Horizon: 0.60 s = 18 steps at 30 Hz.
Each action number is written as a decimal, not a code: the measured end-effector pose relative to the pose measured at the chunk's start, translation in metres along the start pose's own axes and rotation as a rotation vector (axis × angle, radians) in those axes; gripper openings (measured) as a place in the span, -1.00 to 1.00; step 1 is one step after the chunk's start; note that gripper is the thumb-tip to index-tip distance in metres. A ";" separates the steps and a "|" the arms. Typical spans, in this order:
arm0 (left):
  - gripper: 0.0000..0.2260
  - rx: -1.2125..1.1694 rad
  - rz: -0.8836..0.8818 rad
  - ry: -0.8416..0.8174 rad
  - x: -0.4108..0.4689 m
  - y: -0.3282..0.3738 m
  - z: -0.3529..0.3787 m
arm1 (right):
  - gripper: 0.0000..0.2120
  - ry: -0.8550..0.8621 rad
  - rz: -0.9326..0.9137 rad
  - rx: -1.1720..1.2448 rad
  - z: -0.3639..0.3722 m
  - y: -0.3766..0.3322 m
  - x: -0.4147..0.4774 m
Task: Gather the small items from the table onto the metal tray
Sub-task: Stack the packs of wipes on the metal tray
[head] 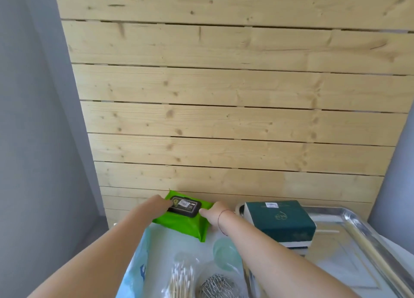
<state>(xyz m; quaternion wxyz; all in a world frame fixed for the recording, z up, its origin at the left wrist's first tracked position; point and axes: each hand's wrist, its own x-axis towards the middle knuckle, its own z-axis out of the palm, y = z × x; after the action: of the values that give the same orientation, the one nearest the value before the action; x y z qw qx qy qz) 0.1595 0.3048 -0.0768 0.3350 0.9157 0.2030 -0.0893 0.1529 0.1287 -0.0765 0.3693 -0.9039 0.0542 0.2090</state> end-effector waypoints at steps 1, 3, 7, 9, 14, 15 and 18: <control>-0.67 -0.017 -0.017 -0.015 0.000 0.001 0.003 | -0.55 0.007 0.003 0.050 0.003 0.001 0.005; -0.67 -0.107 -0.042 -0.009 0.003 0.003 0.007 | -0.71 -0.001 0.019 0.237 0.011 0.002 0.015; -0.83 -0.222 -0.058 -0.012 0.003 0.005 0.004 | -0.75 -0.020 0.031 0.430 0.019 -0.001 0.015; -0.86 -0.298 -0.054 -0.021 0.000 0.006 -0.001 | -0.73 -0.023 -0.002 0.471 0.016 -0.004 0.010; -0.81 -0.446 0.023 -0.008 -0.039 0.031 -0.027 | -0.74 0.009 -0.124 0.529 -0.015 -0.015 -0.016; -0.77 -0.456 0.052 -0.001 -0.051 0.040 -0.033 | -0.75 0.019 -0.156 0.544 -0.028 -0.015 -0.026; -0.85 -0.460 0.167 0.007 -0.098 0.072 -0.047 | -0.87 0.042 -0.229 0.534 -0.073 -0.006 -0.058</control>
<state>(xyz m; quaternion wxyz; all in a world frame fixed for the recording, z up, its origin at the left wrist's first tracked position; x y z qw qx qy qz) 0.1033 0.2545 0.0299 0.5402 0.8293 0.1428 -0.0094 0.1266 0.0795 -0.0013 0.6142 -0.7790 0.0127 0.1256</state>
